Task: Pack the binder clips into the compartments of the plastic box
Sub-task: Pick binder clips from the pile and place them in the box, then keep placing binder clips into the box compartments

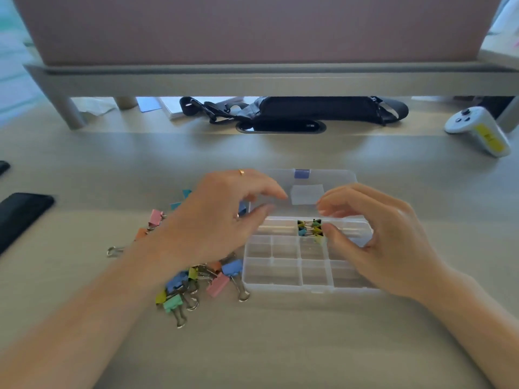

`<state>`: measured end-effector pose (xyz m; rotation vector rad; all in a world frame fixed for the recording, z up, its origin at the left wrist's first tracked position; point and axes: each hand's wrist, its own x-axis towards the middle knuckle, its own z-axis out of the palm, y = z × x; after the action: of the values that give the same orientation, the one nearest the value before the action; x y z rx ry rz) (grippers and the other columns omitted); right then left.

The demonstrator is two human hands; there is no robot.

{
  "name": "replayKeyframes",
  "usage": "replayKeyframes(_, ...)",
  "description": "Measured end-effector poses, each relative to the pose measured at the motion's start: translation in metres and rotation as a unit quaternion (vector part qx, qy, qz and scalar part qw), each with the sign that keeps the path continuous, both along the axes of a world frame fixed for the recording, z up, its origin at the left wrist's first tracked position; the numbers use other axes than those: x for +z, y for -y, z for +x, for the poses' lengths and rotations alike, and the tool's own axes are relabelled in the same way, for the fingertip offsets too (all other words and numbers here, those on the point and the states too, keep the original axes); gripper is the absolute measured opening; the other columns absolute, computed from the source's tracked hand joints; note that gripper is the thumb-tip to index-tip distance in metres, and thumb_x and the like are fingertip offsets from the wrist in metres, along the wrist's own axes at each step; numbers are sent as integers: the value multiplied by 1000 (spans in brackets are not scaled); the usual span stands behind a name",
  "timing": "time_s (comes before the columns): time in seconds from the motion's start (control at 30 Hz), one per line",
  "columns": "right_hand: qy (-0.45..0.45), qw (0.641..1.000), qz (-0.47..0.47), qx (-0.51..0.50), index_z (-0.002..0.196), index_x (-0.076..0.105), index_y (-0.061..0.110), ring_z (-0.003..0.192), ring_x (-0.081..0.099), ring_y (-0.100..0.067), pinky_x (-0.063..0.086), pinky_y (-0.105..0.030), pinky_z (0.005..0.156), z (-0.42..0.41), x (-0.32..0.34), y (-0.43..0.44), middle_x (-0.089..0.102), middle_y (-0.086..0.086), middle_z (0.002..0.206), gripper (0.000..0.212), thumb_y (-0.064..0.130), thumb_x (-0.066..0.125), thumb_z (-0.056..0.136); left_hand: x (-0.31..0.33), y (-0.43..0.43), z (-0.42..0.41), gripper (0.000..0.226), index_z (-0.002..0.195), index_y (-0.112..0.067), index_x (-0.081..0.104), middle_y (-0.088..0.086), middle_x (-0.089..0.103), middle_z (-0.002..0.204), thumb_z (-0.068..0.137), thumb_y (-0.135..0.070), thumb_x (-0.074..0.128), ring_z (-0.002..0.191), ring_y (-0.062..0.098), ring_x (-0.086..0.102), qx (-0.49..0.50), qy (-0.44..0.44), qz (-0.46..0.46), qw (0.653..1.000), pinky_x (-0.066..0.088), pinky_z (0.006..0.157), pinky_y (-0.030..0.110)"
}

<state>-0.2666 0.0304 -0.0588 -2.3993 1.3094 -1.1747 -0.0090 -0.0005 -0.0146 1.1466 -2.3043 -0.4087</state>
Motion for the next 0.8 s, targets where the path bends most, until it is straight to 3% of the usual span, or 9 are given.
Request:
replayKeyframes(0.1,75,996,-27,-30,106,72,9,99,70,-9,55,-19,90,-1,5,0,72,3,107,15,18,67,95,6,11,28,23,112,-34,74,-22,70,104,96,-19,69,94,-9,64,106,-27,19,994,45,75,1)
replayKeyframes(0.2,115,990,-26,-81,108,71,14,102,69,-4,48,-11,91,-7,15,-6,72,10,109,23,31,58,99,9,18,57,18,105,-35,75,-17,72,97,97,-22,67,86,-3,66,172,-17,23,985,54,80,17)
replayKeyframes(0.27,92,991,-3,-100,110,70,20,105,66,1,42,-3,85,-13,19,-13,70,20,112,27,39,55,98,11,15,69,15,99,-37,75,-19,72,91,94,-23,70,81,-3,66,163,14,52,985,54,78,21)
replayKeyframes(0.33,48,995,32,-85,115,68,28,111,62,6,39,-1,82,-15,17,-21,66,27,116,31,50,54,96,11,9,70,12,97,-41,73,-23,70,88,91,-30,74,86,-10,61,123,71,94,985,44,72,13)
replayKeyframes(0.43,-20,995,89,-33,130,60,36,125,55,4,37,-7,101,-11,4,-35,58,27,131,45,62,57,93,7,3,60,16,101,-44,72,-27,68,96,86,-41,77,94,-12,58,71,122,107,984,42,76,9)
replayKeyframes(0.53,-66,992,102,-24,141,51,40,138,45,1,32,-16,114,-5,-5,-40,47,30,143,62,69,61,88,3,5,52,19,104,-42,73,-25,67,98,86,-41,78,93,-5,61,53,142,89,984,49,82,16)
replayKeyframes(0.67,-78,991,106,-34,145,48,40,141,44,-2,36,-28,116,-3,-4,-40,46,28,146,71,71,65,84,2,6,50,12,99,-37,75,-24,67,94,87,-36,77,89,-7,61,58,154,69,984,44,78,8)
replayKeyframes(0.8,-95,988,120,-28,149,44,41,142,41,-2,31,-21,117,-4,-3,-41,44,29,148,82,78,66,79,1,6,50,7,94,-37,76,-25,67,90,88,-34,77,86,-9,61,61,154,64,984,42,73,5)
